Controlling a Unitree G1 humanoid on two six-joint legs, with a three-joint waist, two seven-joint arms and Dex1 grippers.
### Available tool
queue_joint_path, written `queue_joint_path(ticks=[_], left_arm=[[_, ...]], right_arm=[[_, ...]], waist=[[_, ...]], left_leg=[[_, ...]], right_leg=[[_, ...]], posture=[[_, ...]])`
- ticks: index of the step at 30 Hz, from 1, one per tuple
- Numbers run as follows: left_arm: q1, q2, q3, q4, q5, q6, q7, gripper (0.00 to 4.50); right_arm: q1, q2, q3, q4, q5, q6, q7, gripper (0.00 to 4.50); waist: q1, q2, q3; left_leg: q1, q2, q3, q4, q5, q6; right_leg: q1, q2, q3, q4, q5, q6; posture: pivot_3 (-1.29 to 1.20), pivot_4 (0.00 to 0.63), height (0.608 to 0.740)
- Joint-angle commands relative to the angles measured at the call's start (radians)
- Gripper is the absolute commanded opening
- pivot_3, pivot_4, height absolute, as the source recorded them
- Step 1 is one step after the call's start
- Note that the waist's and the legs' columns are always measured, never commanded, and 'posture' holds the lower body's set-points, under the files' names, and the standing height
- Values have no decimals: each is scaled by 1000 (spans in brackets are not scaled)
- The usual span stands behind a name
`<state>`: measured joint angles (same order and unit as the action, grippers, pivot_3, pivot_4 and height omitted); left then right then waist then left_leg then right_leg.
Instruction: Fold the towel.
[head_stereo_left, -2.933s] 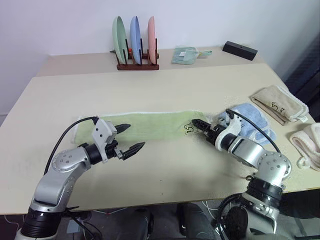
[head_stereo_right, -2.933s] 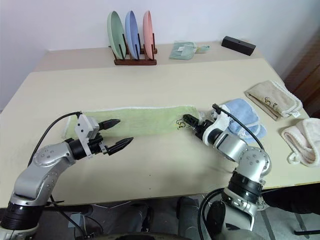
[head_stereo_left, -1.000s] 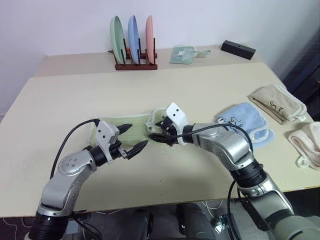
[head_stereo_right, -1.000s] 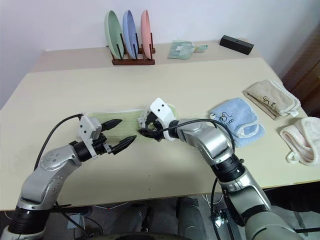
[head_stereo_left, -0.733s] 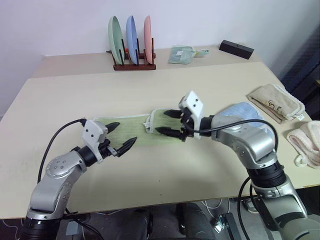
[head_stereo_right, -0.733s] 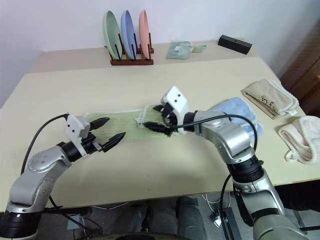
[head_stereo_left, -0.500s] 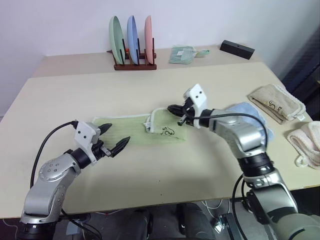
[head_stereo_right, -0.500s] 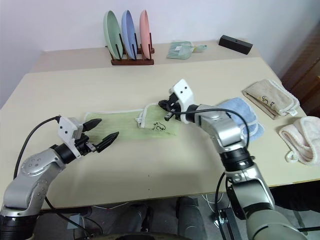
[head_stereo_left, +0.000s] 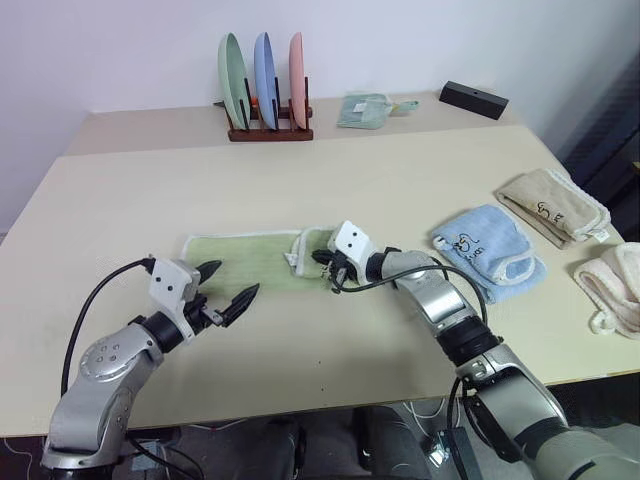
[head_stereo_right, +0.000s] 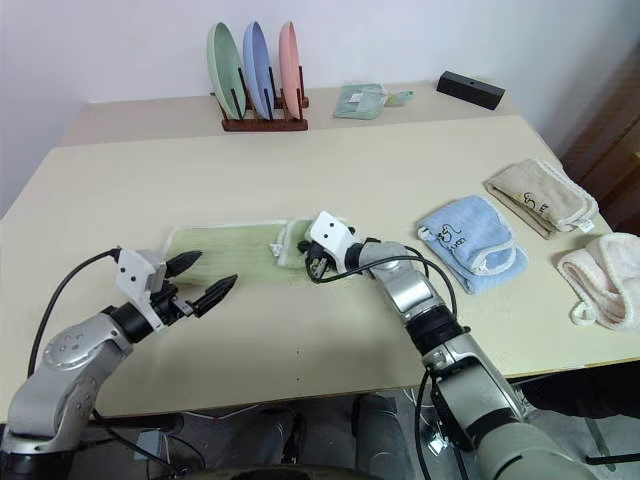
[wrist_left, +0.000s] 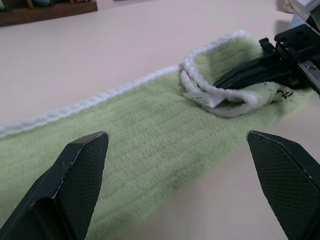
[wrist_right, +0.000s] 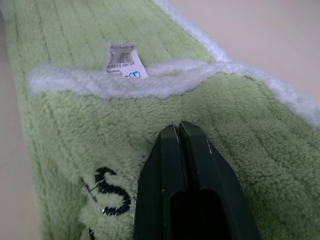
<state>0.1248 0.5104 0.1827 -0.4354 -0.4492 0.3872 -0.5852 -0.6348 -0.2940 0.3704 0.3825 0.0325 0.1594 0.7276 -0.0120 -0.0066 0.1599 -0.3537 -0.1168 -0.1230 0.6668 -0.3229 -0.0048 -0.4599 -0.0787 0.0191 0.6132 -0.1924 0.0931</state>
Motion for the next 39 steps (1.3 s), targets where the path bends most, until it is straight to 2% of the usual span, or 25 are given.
queue_joint_path(ticks=[1,3,6,8,12,13,14,18,22,25,28,31,38,39], left_arm=[[14,0,30,-45,-16,1,12,4500],[30,-11,39,-60,-27,11,31,4500],[64,-43,67,-96,-67,44,73,4500],[96,-79,99,-118,-111,81,119,4500],[153,-162,162,-151,-204,171,241,4500],[158,-183,175,-157,-227,193,276,4500],[155,-214,193,-156,-262,227,335,4500],[121,-306,238,-157,-391,306,485,4500],[66,-356,279,-125,-468,339,619,4500],[-46,-403,336,-27,-548,330,742,4500],[-157,-406,371,81,-578,315,808,4500],[-219,-407,385,150,-591,312,851,3642],[-254,-365,362,194,-578,311,807,56],[-256,-359,362,191,-581,306,796,16]], right_arm=[[29,-13,-13,-52,-10,-10,25,33],[16,-23,-49,-108,12,-21,38,33],[-8,-39,-99,-197,66,11,83,809],[-23,-57,-116,-250,82,19,110,1683],[-53,-85,-129,-295,71,6,130,3784],[-58,-88,-129,-296,66,4,130,4236],[-63,-92,-124,-294,56,-11,134,4455],[-74,-89,-110,-275,34,-41,139,4455],[-72,-81,-97,-263,9,-68,137,4455],[-63,-69,-90,-273,-1,-68,130,4455],[-47,-67,-86,-288,-15,-70,123,4455],[-32,-73,-88,-309,-24,-68,114,4500],[7,-96,-103,-369,-29,-33,95,4500],[12,-99,-103,-376,-29,-28,95,4500]], waist=[[0,0,0],[0,0,0],[0,0,0],[-1,0,1],[-1,0,1],[0,0,1],[1,0,0],[6,-1,1],[3,-1,1],[4,-1,1],[5,-1,1],[6,-2,0],[5,-2,0],[5,-2,0]], left_leg=[[0,0,0,0,0,0],[0,0,0,0,0,0],[-2,0,0,0,0,0],[-2,0,0,0,0,0],[-1,0,0,0,0,0],[-1,1,0,0,0,0],[-1,1,0,0,0,0],[-1,0,0,1,0,0],[-1,0,-1,1,0,0],[-1,0,-1,1,0,-1],[0,0,-1,1,1,-1],[-1,0,-1,1,1,-1],[-1,0,-1,1,1,-1],[-1,0,-1,1,1,-1]], right_leg=[[0,0,0,0,0,0],[0,0,0,0,0,0],[-1,0,0,0,0,0],[-1,0,0,0,0,0],[-1,0,0,0,0,0],[-1,0,0,0,0,0],[-1,0,0,0,0,0],[0,0,0,0,0,0],[0,0,0,0,0,0],[0,0,0,0,0,0],[0,0,0,0,0,0],[0,0,0,0,0,0],[0,0,0,0,0,0],[0,0,0,0,0,0]], posture=[[0,150,733],[0,150,733],[0,150,733],[0,150,733],[0,150,733],[0,150,733],[0,150,733],[0,150,733],[0,150,733],[0,150,733],[0,150,733],[0,150,733],[0,150,733],[0,150,733]])
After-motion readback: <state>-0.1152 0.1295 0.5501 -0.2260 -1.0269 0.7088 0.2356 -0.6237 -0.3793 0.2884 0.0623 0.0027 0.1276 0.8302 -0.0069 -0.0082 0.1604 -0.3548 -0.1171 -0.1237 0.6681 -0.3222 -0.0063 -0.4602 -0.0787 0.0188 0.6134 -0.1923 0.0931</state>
